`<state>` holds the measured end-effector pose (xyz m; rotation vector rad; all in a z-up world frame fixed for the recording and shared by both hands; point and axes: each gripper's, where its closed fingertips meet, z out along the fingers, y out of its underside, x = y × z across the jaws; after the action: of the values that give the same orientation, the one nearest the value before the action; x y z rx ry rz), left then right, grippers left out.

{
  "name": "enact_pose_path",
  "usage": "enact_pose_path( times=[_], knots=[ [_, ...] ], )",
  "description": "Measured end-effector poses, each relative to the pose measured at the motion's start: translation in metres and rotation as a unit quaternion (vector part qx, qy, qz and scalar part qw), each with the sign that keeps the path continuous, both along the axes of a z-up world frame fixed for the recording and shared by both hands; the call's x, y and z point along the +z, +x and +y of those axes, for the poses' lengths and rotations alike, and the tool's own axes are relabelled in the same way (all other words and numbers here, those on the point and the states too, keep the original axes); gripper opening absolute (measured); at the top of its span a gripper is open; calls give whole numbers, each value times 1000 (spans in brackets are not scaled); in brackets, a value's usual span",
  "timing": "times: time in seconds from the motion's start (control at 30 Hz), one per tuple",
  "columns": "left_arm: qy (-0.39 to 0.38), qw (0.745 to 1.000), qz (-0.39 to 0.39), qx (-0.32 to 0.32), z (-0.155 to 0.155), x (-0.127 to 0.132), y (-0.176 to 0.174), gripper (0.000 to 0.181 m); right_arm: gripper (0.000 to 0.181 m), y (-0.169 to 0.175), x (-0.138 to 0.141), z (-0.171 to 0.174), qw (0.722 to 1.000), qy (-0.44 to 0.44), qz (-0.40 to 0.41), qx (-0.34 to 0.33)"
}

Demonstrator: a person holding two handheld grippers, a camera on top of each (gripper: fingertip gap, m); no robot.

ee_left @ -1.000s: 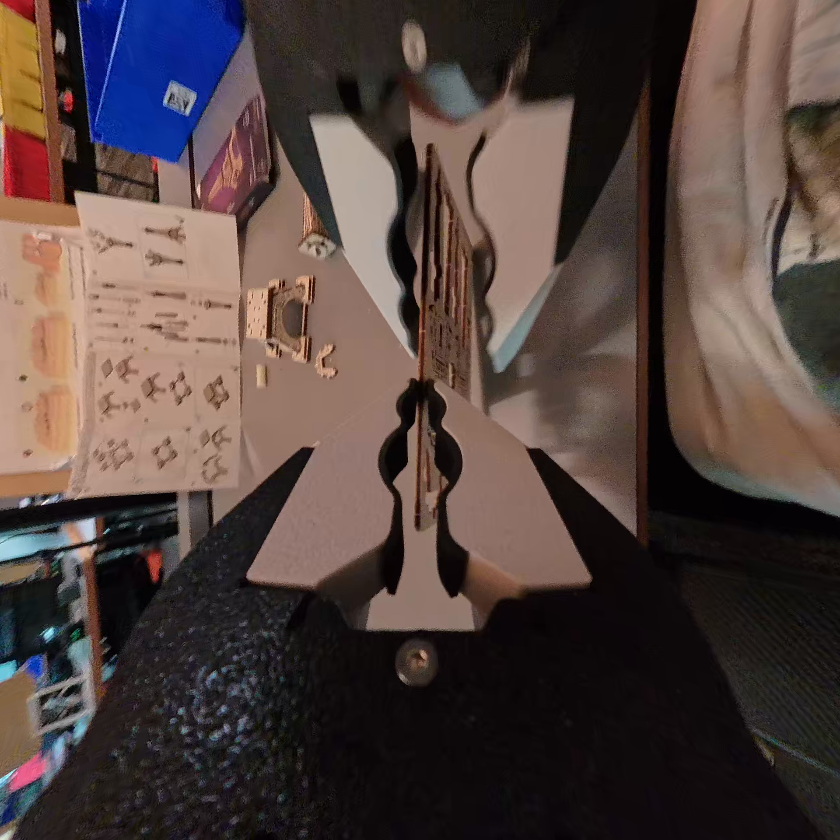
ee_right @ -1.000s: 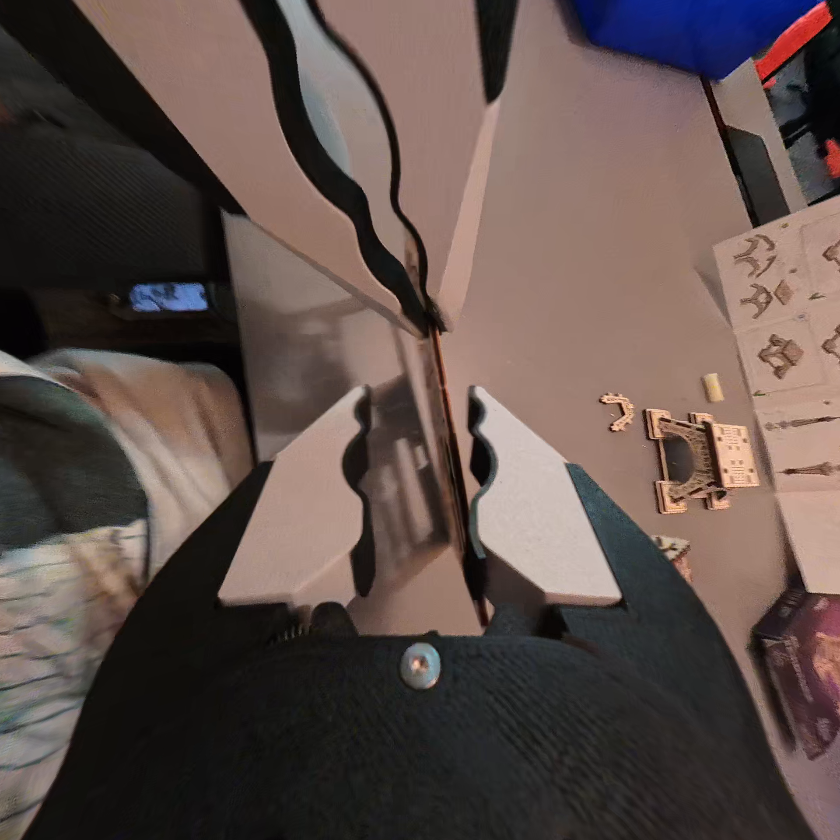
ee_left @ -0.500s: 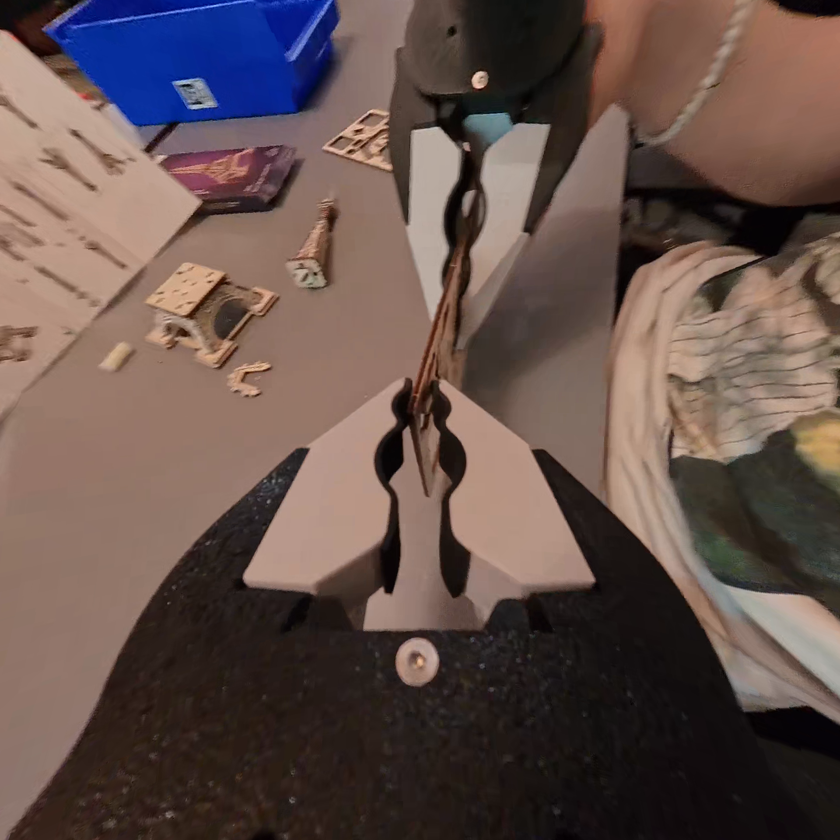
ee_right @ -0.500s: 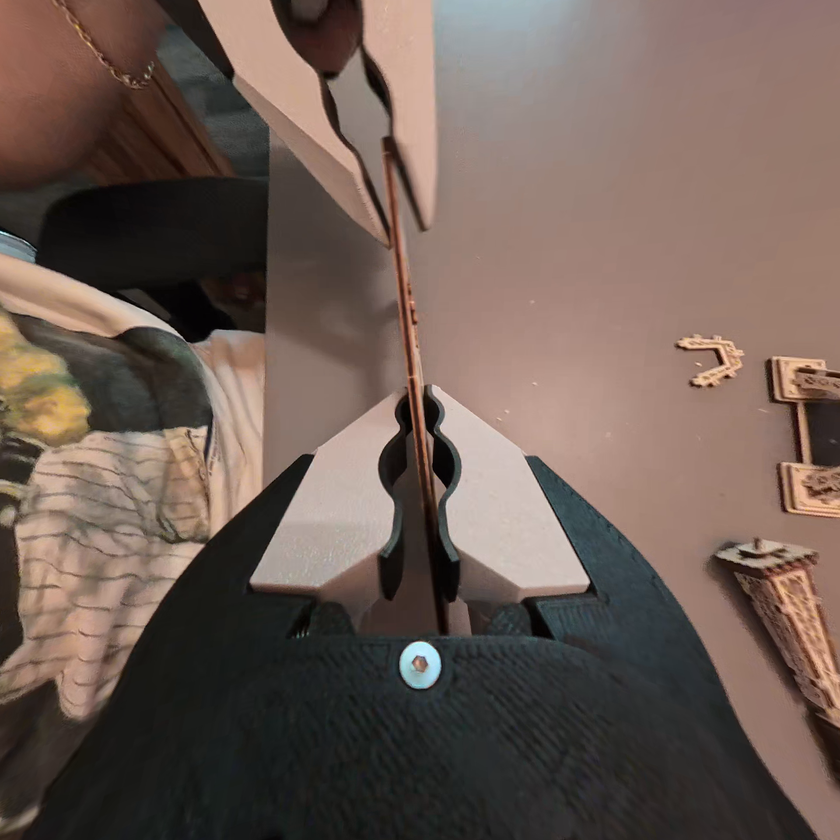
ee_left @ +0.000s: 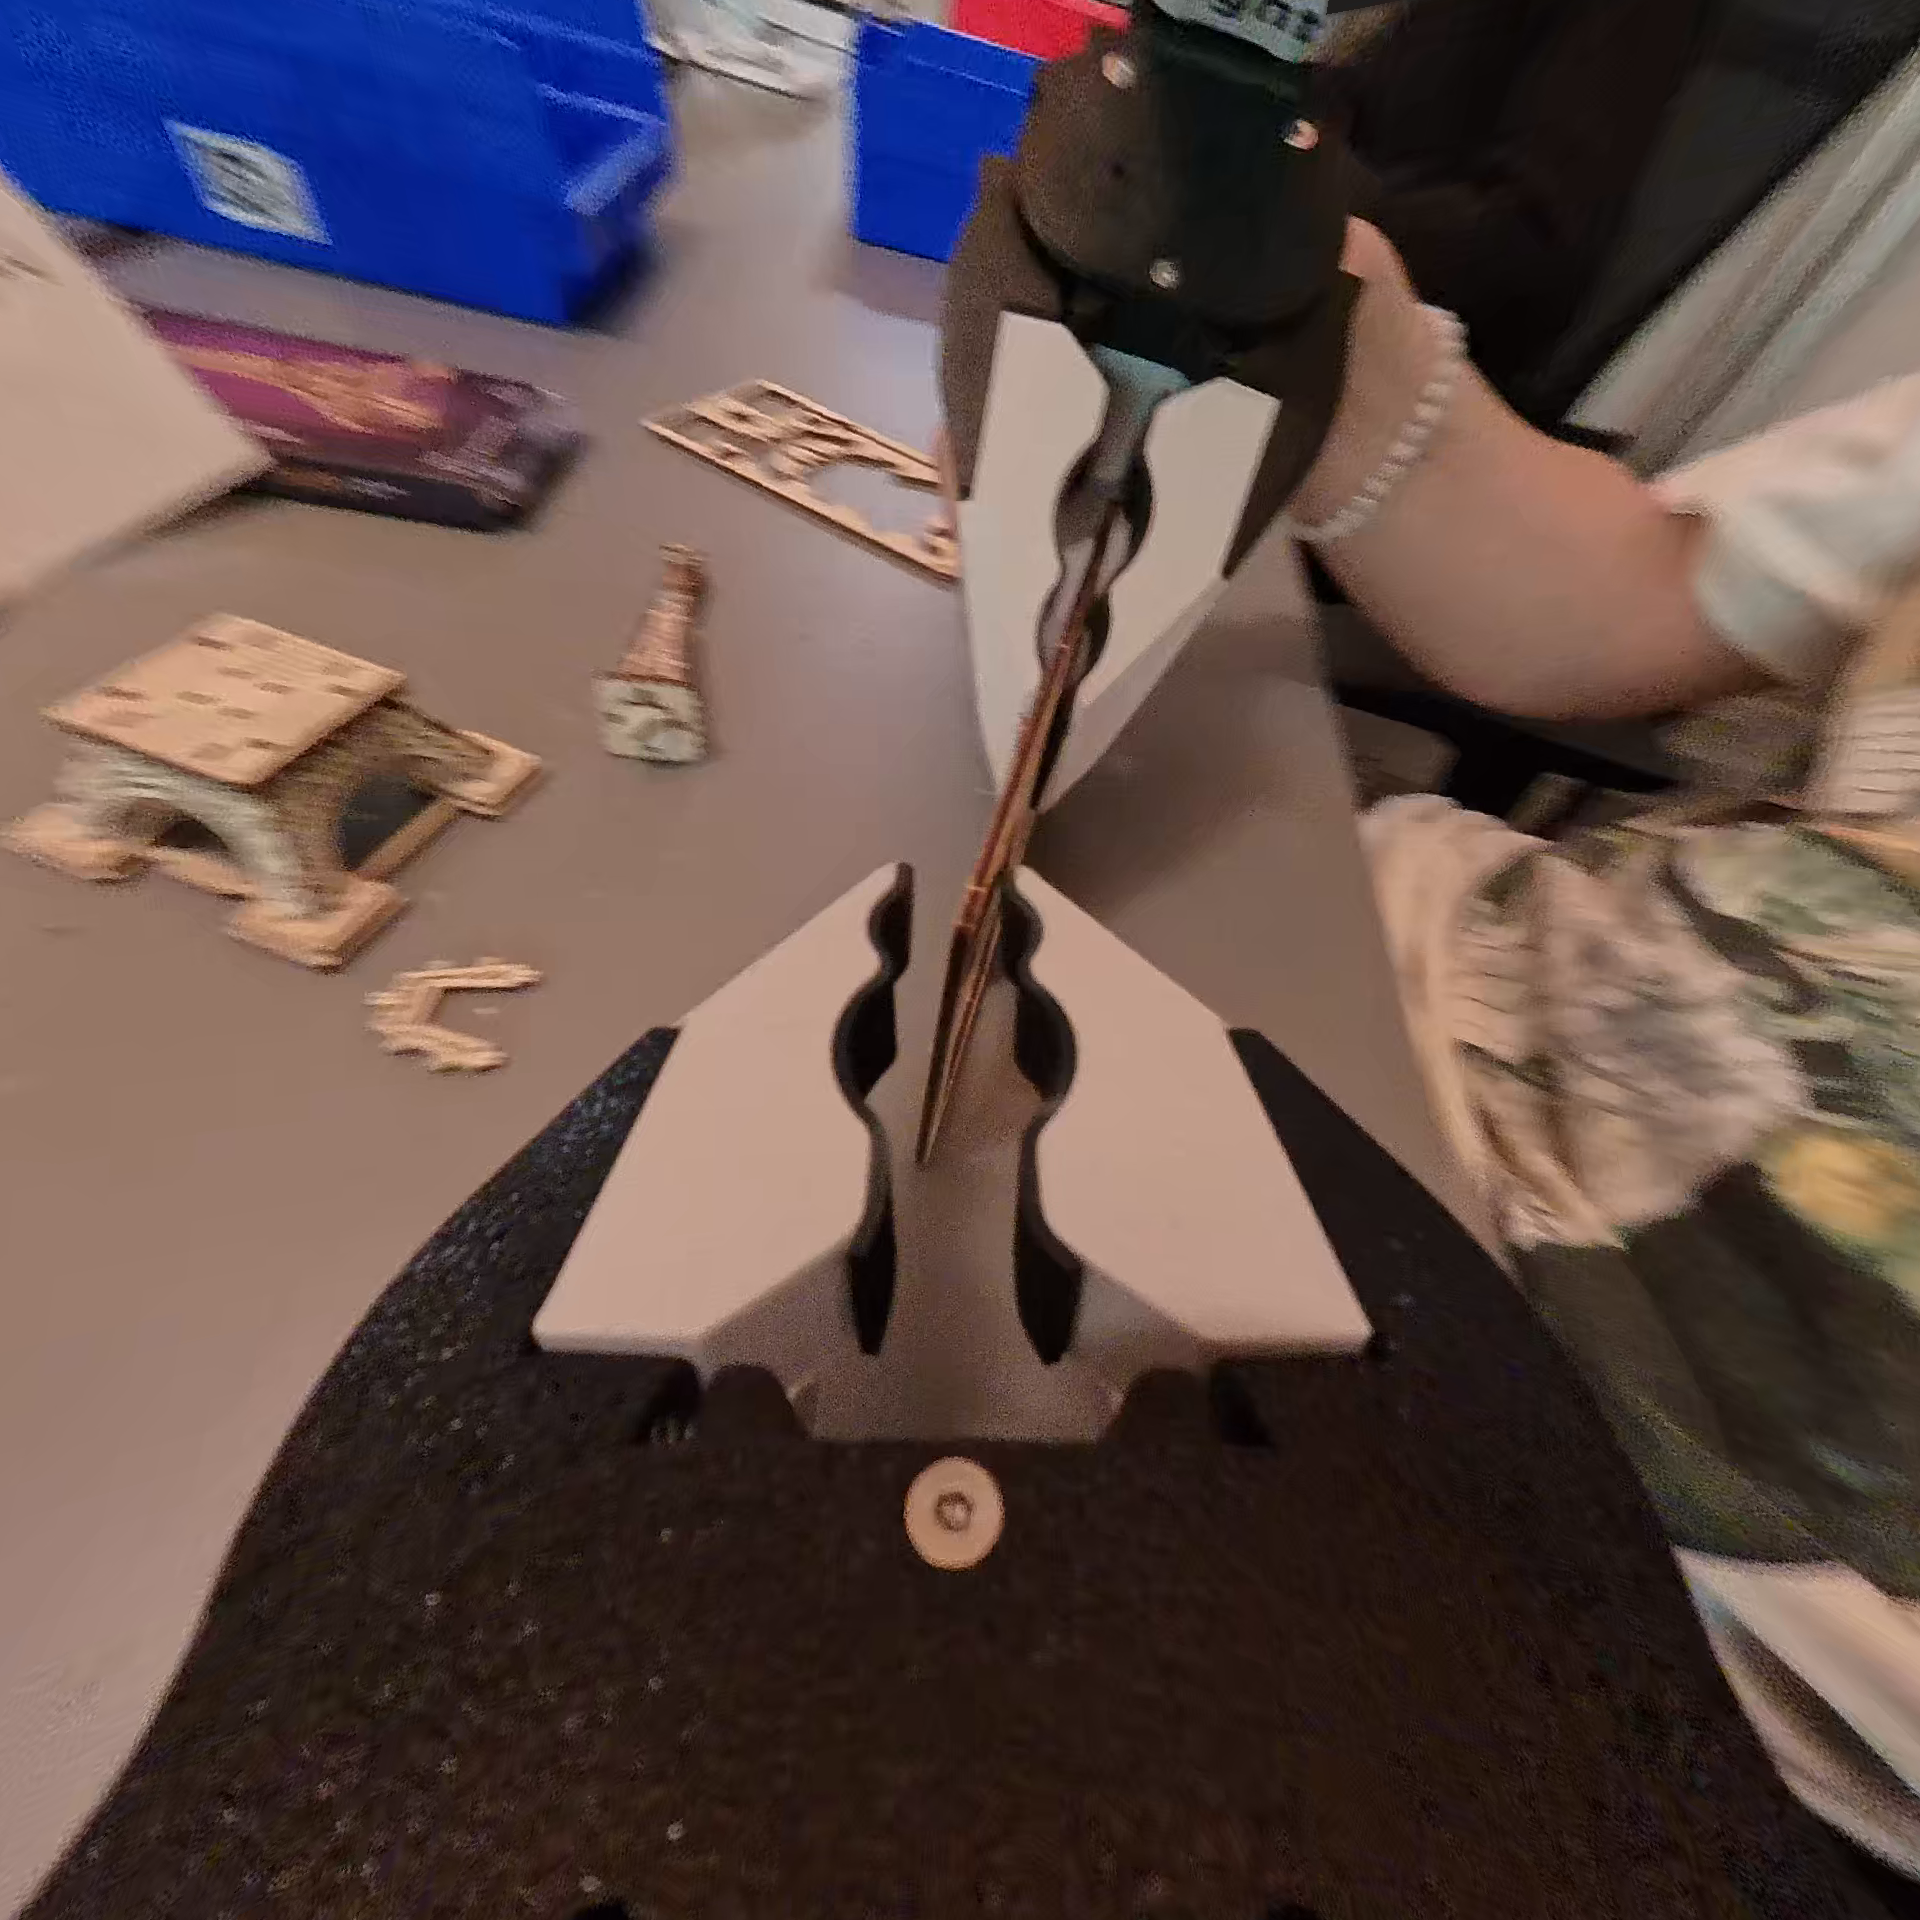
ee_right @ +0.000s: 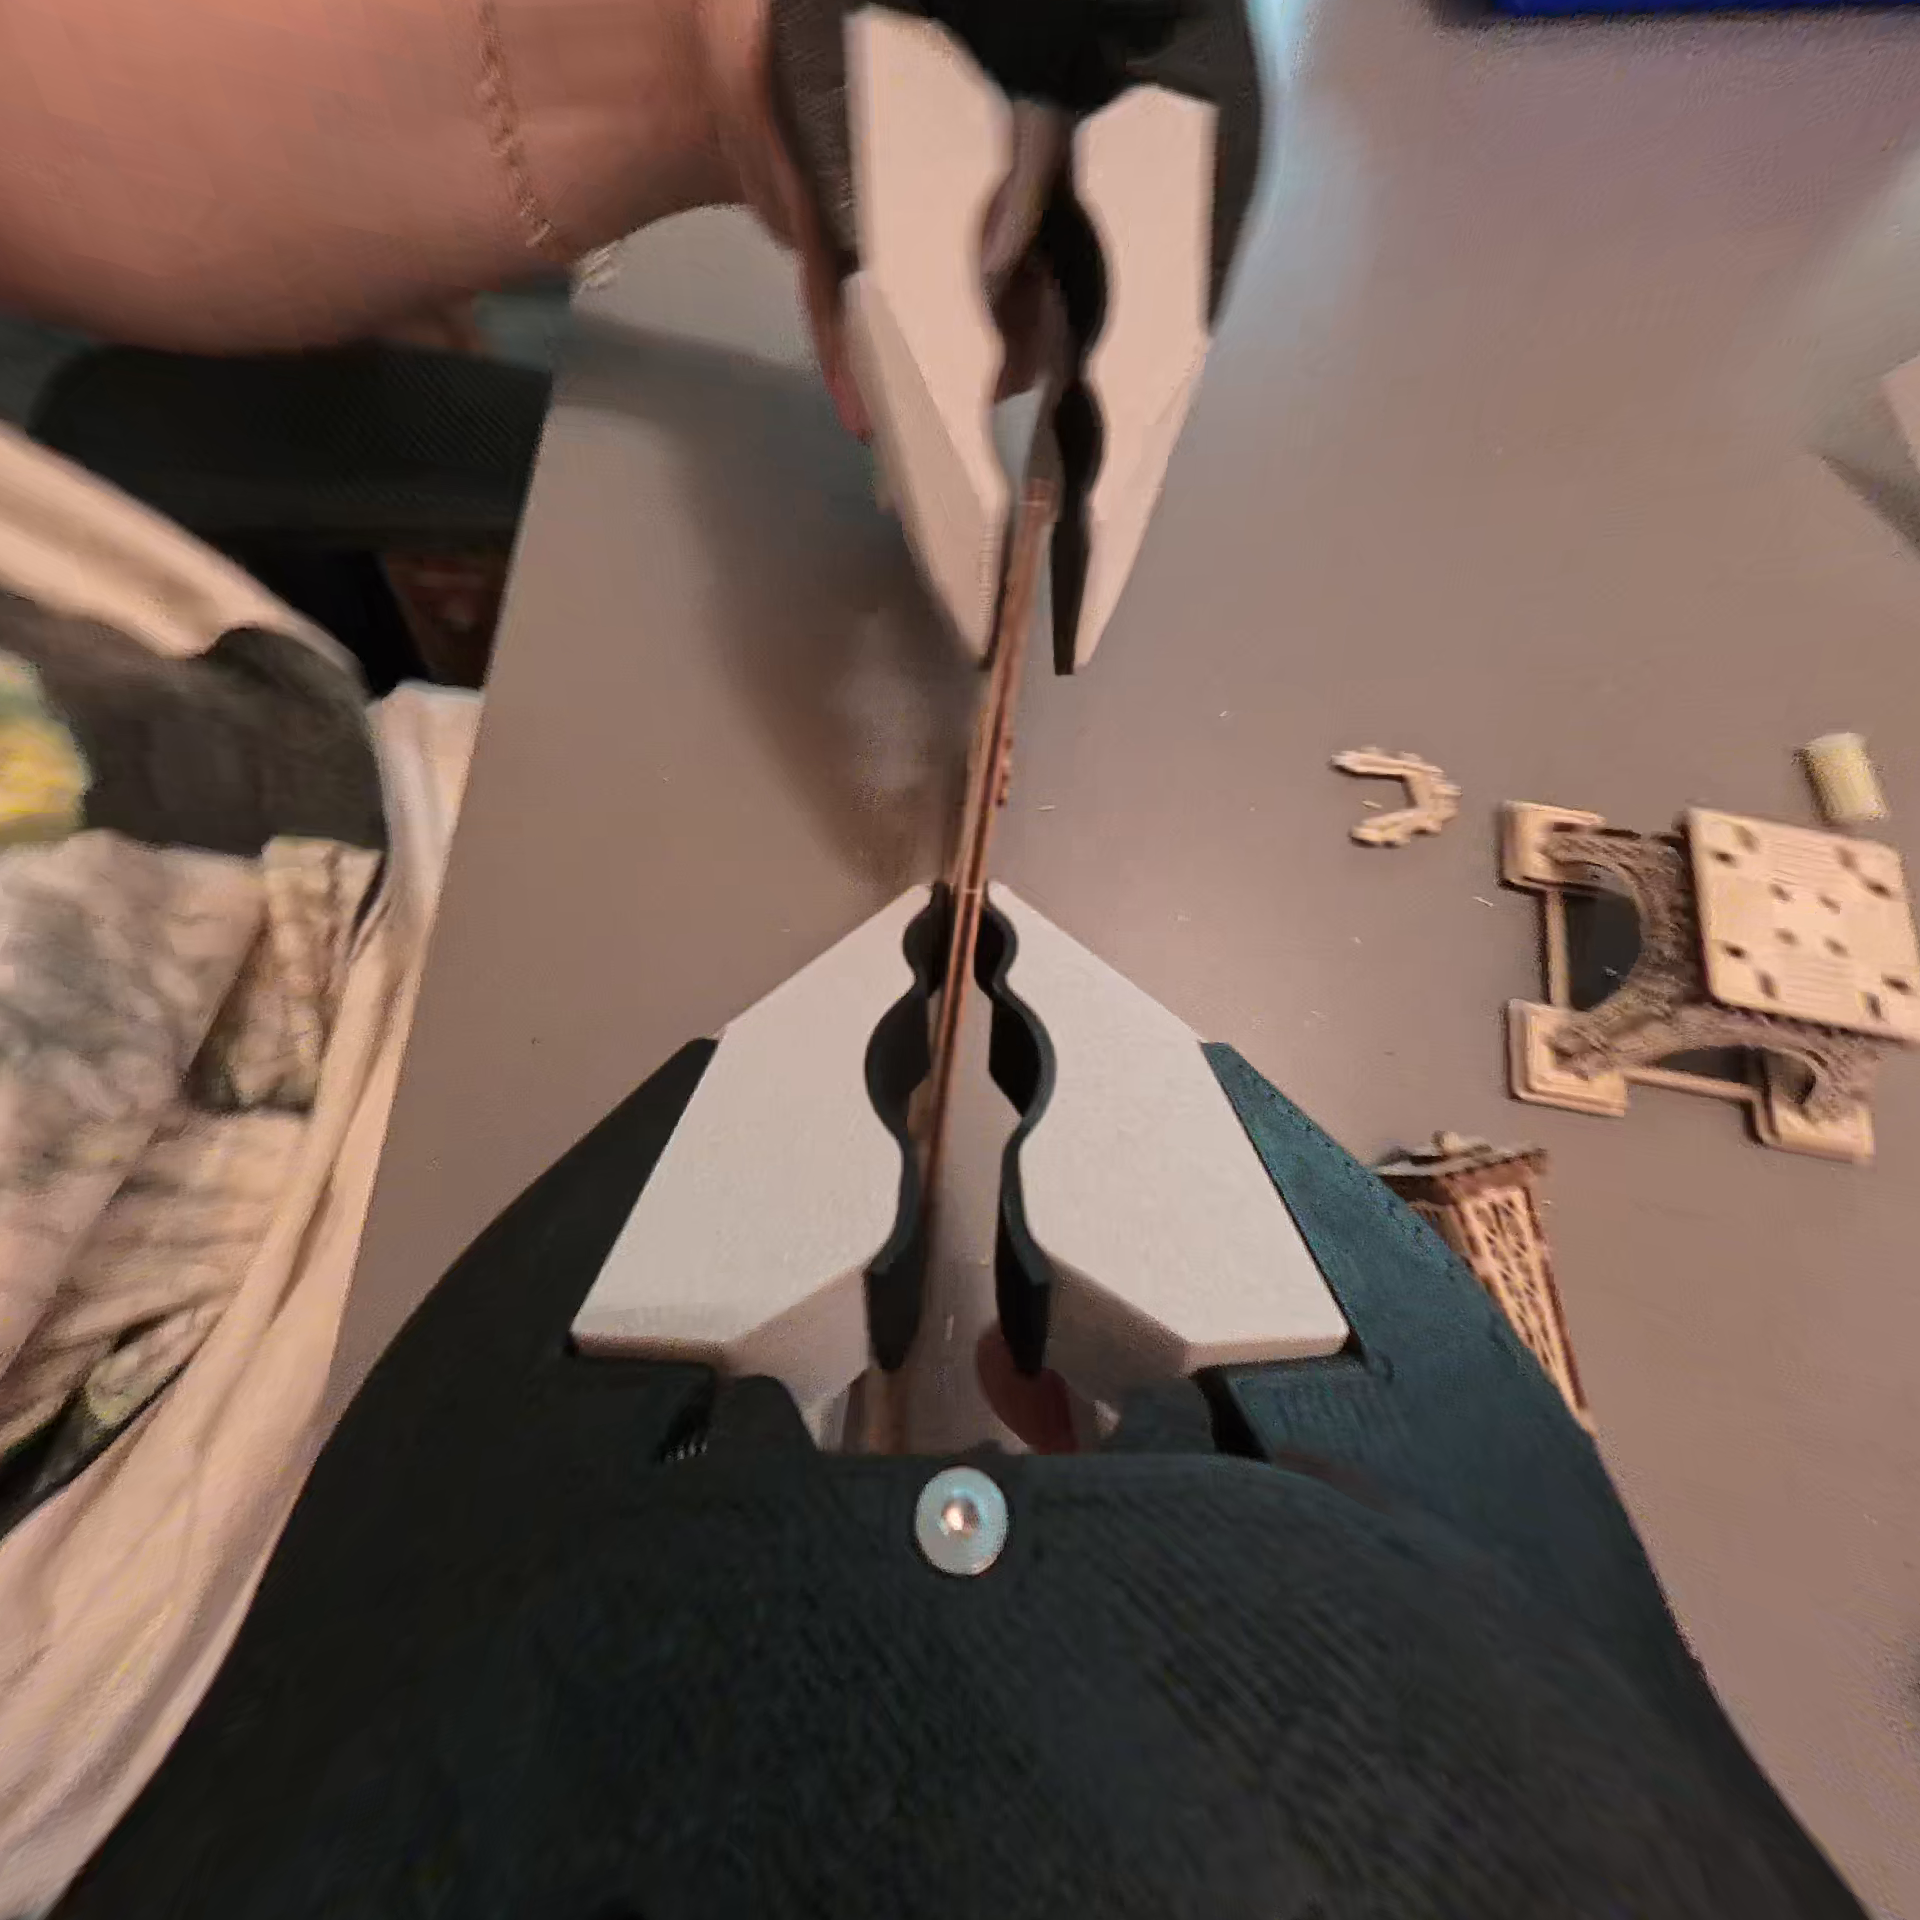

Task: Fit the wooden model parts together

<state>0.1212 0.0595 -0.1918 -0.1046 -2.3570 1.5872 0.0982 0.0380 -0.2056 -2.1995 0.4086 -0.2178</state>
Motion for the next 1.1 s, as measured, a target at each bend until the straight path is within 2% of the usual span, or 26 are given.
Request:
enact_pose_path(
  times=[0.1,0.2,0.27,0.5,0.8,0.9,0.97,1.1],
  knots=[
    [-16,989,-91,112,-4,9,27,41,1,14,0,-9,997,44,27,-52],
    [-11,971,-166,172,-8,17,35,55,1,17,-2,-14,991,89,71,-75],
    [13,967,-174,187,-14,13,39,69,1,21,-3,-17,987,104,93,-82],
    [28,977,-85,193,-25,3,46,67,1,20,-4,-23,982,127,102,-94],
    [31,969,-124,211,-35,3,49,67,1,20,-4,-19,983,122,94,-105],
    [37,959,-183,213,-34,8,50,71,1,19,-3,-19,984,118,89,-101],
    [44,945,-251,207,-34,13,49,71,2,19,-3,-18,986,111,81,-97],
    [71,886,-420,185,-37,26,45,73,1,19,-3,-17,988,97,68,-96]
  ],
)
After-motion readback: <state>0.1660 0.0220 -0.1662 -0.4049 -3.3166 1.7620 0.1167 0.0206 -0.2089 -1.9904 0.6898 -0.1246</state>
